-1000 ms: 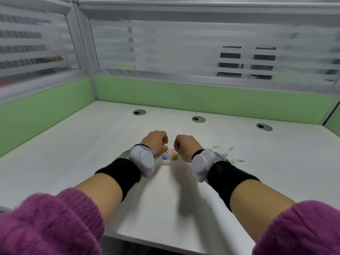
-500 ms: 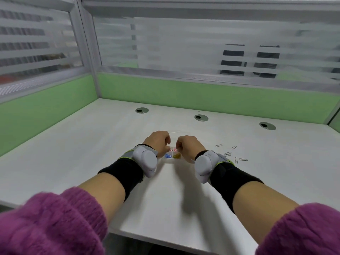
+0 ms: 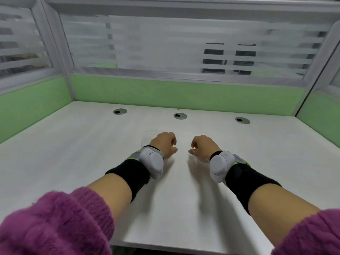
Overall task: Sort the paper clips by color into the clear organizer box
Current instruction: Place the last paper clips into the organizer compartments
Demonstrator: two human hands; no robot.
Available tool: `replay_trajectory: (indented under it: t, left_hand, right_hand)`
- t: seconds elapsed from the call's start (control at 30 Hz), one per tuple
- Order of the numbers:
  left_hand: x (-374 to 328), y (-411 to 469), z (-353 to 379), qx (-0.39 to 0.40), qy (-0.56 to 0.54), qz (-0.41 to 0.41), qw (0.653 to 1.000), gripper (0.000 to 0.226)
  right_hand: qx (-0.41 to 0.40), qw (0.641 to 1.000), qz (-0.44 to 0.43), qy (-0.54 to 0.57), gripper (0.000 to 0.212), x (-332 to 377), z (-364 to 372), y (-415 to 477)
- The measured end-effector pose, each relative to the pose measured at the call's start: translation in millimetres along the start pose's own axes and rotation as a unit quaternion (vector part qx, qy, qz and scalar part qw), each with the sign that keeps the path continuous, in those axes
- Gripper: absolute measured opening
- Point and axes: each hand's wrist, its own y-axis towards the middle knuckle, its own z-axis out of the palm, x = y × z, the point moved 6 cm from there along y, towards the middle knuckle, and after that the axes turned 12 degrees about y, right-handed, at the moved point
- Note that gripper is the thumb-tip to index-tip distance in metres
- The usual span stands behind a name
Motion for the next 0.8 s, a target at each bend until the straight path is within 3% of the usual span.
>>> replay_trajectory:
  t: [0.53, 0.8]
  left_hand:
    - [-62, 27, 33, 0.037, 0.022, 0.043, 0.998, 0.027]
    - [-70, 37, 42, 0.043, 0.038, 0.043, 0.997, 0.029]
  right_hand:
    - [-0.036, 0.988, 0.144, -0.032, 0.056, -83, -16, -3]
    - [-0.023, 0.992, 0.117, -0.041, 0.036, -84, -19, 5]
